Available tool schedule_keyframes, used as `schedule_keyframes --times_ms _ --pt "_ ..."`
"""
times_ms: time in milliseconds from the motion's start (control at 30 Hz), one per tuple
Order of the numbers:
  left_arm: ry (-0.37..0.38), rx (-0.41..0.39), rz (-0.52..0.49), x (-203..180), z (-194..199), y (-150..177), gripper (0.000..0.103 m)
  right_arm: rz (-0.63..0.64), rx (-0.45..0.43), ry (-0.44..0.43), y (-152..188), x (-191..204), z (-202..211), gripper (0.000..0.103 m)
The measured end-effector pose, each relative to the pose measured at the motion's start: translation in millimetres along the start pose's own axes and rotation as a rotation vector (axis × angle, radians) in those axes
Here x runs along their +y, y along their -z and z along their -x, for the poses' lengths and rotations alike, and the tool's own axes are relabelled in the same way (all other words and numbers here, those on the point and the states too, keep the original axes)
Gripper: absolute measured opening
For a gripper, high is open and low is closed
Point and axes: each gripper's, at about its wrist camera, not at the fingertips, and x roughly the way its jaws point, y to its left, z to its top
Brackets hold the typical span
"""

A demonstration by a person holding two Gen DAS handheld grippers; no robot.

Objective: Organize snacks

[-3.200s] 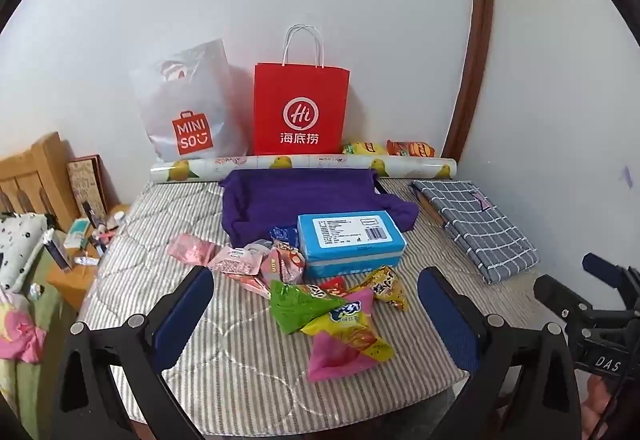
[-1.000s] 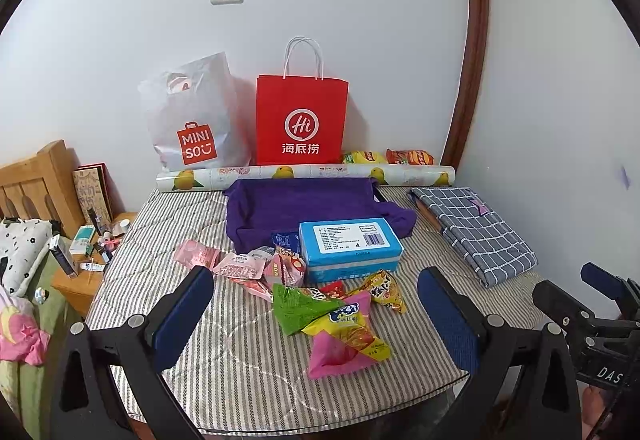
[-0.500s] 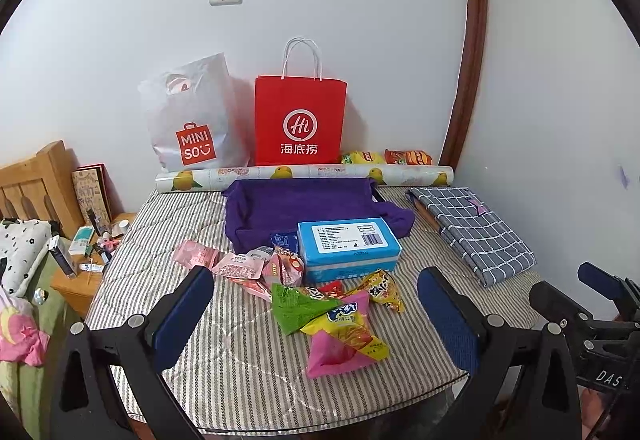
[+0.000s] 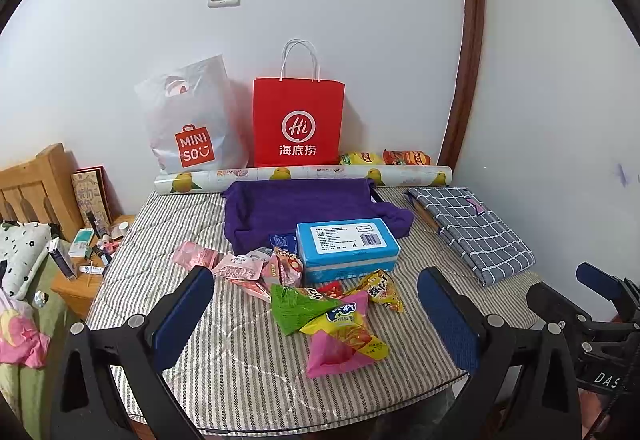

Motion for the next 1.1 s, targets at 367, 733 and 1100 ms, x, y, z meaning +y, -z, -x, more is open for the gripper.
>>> schedule_keyframes --times_ms 367,733,1100 --pt "0.000 -0.001 0.001 -1 0 0 0.103 0.003 -0.006 -0.005 2 3 2 0.103" --pt "0.007 0.006 -0.007 -1 -5 0 0.103 0.004 -0.007 -0.010 4 5 -1 0.103" --pt "-0.023 0.071 -0.016 9 -43 15 0.103 -0.041 0.002 -0.068 12 1 -28 0.103"
